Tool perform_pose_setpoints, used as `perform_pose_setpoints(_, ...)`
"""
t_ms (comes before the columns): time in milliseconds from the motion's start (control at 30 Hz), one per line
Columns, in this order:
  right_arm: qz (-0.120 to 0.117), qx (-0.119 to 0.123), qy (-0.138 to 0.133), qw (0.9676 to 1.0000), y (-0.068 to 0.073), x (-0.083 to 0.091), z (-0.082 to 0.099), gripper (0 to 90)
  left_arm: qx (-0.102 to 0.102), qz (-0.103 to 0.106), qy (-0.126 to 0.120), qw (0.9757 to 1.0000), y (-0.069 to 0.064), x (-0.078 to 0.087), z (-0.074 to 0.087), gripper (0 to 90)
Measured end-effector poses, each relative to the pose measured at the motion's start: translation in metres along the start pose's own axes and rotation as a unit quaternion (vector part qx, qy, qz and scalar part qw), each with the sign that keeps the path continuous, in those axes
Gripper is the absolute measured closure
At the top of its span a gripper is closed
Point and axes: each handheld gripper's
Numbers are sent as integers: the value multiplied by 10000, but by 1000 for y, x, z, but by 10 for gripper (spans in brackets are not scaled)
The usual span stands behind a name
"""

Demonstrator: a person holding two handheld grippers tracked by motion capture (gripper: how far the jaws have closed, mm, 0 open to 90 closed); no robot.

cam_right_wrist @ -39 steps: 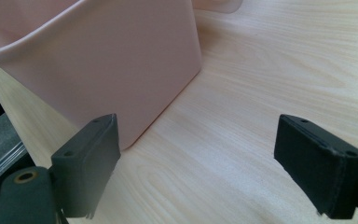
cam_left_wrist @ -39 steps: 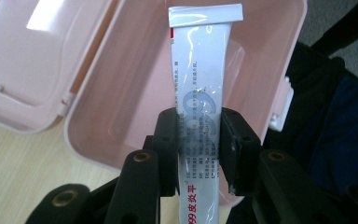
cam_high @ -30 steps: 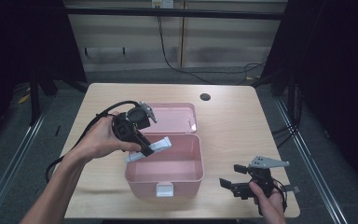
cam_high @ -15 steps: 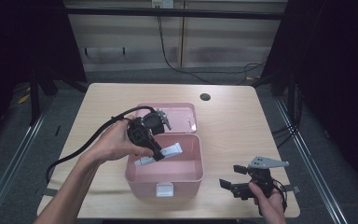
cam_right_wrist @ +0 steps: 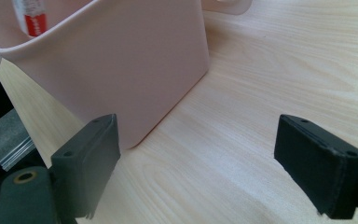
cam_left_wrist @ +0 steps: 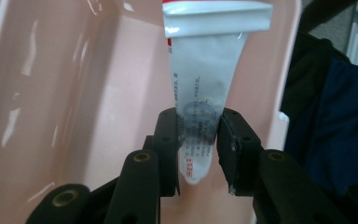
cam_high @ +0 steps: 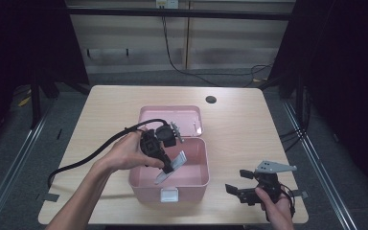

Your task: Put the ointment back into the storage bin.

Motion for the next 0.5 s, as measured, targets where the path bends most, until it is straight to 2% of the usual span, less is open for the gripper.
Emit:
perform_pose_setpoints(233, 2, 7, 2, 10000, -1, 0, 0, 137, -120, -10, 136, 9998, -3, -8, -2, 704)
perform_pose_setpoints(433, 12, 0, 14, 10000, 0, 0, 0, 137, -230, 101, 332, 9991, -7, -19, -3, 704)
perform_pose_setpoints(500, 16, 0, 15, 10000, 0, 0, 0, 137, -249, 112, 325, 9991, -7, -21, -3, 704)
Point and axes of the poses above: each handheld gripper's, and its own axes: x roughly backward along the jaws, z roughly out of its underside, y roughly to its left, and after that the axes turned 9 degrees about -z, right-handed
